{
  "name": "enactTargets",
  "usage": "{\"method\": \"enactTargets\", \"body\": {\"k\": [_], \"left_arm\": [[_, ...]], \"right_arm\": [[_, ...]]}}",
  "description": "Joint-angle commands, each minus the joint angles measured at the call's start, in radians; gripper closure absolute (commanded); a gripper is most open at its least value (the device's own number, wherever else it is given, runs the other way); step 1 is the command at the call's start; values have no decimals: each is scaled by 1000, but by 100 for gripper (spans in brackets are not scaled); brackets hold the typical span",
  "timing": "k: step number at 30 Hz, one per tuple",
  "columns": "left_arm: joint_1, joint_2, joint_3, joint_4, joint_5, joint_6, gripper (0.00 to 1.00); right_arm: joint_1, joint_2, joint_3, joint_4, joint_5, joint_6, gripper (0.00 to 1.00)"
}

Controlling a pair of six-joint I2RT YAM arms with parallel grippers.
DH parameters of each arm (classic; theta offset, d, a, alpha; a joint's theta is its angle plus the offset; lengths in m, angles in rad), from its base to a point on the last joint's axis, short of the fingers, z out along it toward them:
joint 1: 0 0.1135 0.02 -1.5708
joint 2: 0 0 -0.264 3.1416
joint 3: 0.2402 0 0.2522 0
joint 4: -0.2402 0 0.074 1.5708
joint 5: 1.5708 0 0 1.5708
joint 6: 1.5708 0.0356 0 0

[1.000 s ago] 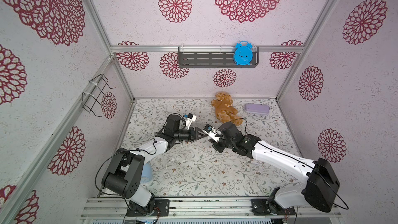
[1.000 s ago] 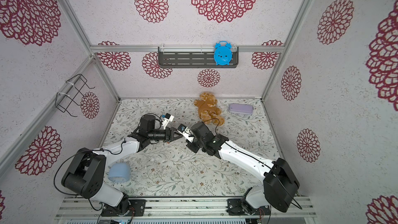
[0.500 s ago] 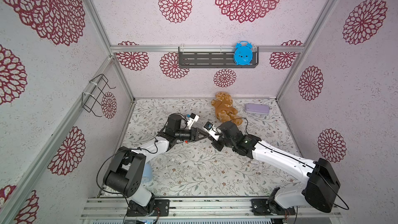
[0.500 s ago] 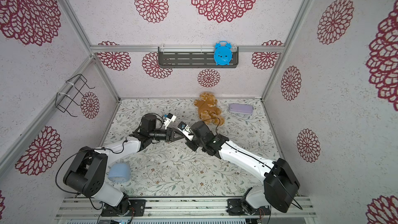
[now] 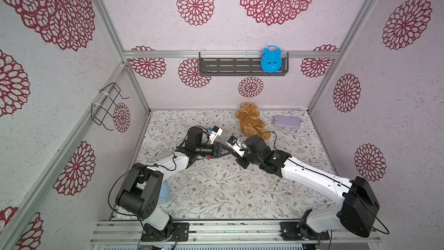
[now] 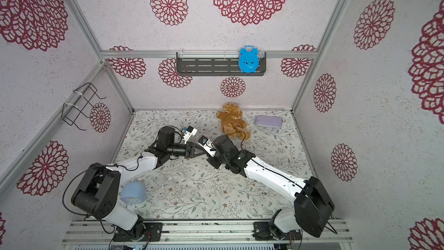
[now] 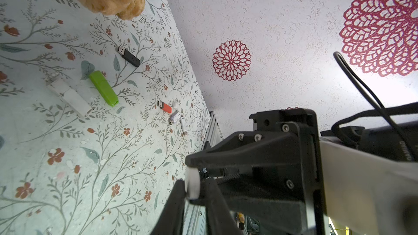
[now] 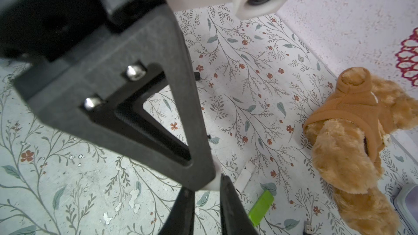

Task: Close the usb drive cover
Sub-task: Pick up the cover from the center of the board.

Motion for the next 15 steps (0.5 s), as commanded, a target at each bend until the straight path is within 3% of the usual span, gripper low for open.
{"method": "enactTargets", "body": {"k": [1, 7, 15], "left_arm": [[-14, 12, 24, -1, 16, 14, 85], [-13, 9, 29, -14, 8, 23, 90], [-9, -16, 35, -32, -29, 38, 91]], "right_arm": [[-6, -13, 11, 33, -5, 24, 79], [-6, -16, 12, 25, -9, 23, 78], [-49, -156, -75, 12, 99, 97, 66]]}}
